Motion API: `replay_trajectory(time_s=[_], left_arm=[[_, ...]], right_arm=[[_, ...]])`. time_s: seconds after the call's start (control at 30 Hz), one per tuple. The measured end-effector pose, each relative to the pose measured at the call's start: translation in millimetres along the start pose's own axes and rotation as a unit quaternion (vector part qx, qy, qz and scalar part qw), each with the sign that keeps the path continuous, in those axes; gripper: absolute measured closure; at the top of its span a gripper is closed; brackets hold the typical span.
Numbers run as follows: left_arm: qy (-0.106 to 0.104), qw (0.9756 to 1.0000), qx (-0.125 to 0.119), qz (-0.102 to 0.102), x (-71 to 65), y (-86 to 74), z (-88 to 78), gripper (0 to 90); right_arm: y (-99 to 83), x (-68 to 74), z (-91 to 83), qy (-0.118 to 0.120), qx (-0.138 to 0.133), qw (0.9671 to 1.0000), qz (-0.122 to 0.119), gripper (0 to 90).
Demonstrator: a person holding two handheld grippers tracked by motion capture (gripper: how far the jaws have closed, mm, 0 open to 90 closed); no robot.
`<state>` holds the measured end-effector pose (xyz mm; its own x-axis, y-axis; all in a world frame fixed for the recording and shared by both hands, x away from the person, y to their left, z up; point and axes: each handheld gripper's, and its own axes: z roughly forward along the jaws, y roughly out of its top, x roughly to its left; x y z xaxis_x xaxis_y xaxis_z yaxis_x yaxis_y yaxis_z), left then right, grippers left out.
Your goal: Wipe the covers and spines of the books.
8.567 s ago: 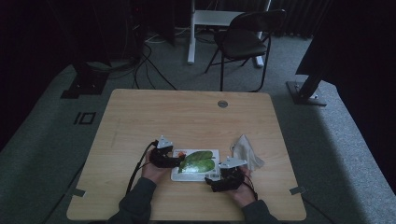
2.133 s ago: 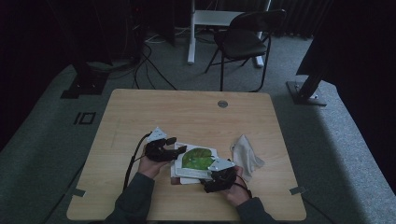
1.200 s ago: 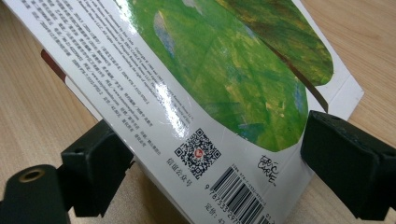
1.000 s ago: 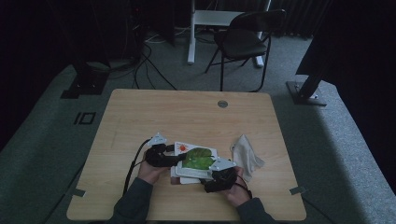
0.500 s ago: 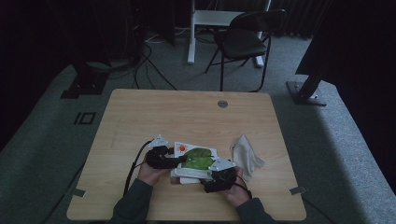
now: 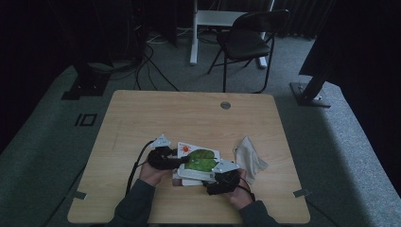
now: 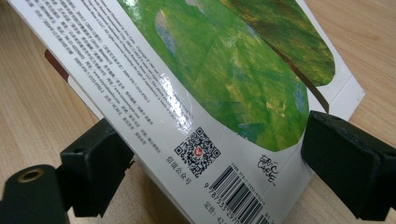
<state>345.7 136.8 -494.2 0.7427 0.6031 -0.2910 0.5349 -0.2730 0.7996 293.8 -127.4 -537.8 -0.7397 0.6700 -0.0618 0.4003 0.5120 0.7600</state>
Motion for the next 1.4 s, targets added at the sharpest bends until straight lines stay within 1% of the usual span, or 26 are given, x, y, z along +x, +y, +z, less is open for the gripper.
replay_trajectory(time_s=[0.13,0.27,0.43,0.47,0.57,0.6,0.63,0.7,0.73,1.03,1.07,1.1,1.13,1.17,1.2,1.3,1.4], left_arm=[[-0.004,1.0000,0.000,0.002,0.5,0.2,-0.8,49.1],[-0.003,1.0000,-0.004,0.005,-1.0,0.8,-1.6,50.7],[-0.003,0.9999,-0.004,0.010,-2.0,2.5,-2.0,51.6],[-0.002,0.9999,-0.004,0.016,-2.5,3.6,-2.7,51.7],[-0.003,0.9998,-0.008,0.019,-3.4,4.7,-3.9,53.3],[-0.002,0.9996,-0.011,0.025,-4.5,6.0,-5.7,54.0],[-0.002,0.9996,-0.011,0.025,-4.5,6.0,-5.7,54.2],[0.000,0.9994,-0.013,0.031,-5.8,7.9,-7.6,55.4],[0.000,0.9992,-0.014,0.038,-6.7,9.6,-9.2,55.8],[0.002,0.9987,-0.019,0.048,-7.0,13.2,-11.6,58.1],[0.006,0.9983,-0.019,0.055,-7.4,15.7,-12.5,58.4],[0.006,0.9983,-0.019,0.055,-7.4,15.7,-12.5,58.7],[0.006,0.9979,-0.021,0.062,-8.4,17.4,-13.4,59.2],[0.006,0.9979,-0.021,0.062,-8.4,17.4,-13.4,59.6],[0.007,0.9974,-0.022,0.068,-10.1,18.9,-13.7,60.2],[0.008,0.9970,-0.022,0.073,-10.8,19.4,-13.6,60.5],[0.008,0.9967,-0.018,0.078,-9.8,18.6,-14.0,60.7]], right_arm=[[0.0,-0.4,-0.7,0.000,0.002,1.0000,-0.002,9.7],[-1.2,-0.9,-2.2,-0.002,0.008,1.0000,0.000,9.7],[-2.3,-1.8,-3.3,-0.003,0.007,1.0000,0.002,9.6],[-2.1,-1.5,-3.4,-0.006,0.007,1.0000,0.000,9.6],[-1.8,-1.9,-3.5,-0.008,0.006,1.0000,0.000,9.6],[-1.9,-2.8,-3.8,-0.013,0.006,0.9999,0.000,9.6],[-1.9,-2.8,-3.8,-0.013,0.006,0.9999,0.000,9.6],[-2.1,-4.8,-4.6,-0.019,0.005,0.9998,0.004,9.7],[-2.0,-5.3,-4.8,-0.022,0.005,0.9997,0.006,9.7],[-1.4,-8.4,-5.5,-0.042,0.005,0.9990,0.015,9.7],[-0.5,-8.9,-6.1,-0.049,0.004,0.9987,0.015,9.8],[-0.3,-9.0,-6.2,-0.053,0.003,0.9985,0.016,9.8],[-0.1,-9.5,-6.4,-0.055,0.002,0.9983,0.018,9.8],[-0.1,-10.1,-6.4,-0.058,0.002,0.9981,0.020,10.0],[-0.3,-10.7,-6.4,-0.057,0.001,0.9981,0.025,10.8],[-0.4,-11.2,-6.7,-0.058,0.001,0.9979,0.028,12.0],[-0.7,-11.2,-8.1,-0.057,0.004,0.9981,0.023,12.6]])
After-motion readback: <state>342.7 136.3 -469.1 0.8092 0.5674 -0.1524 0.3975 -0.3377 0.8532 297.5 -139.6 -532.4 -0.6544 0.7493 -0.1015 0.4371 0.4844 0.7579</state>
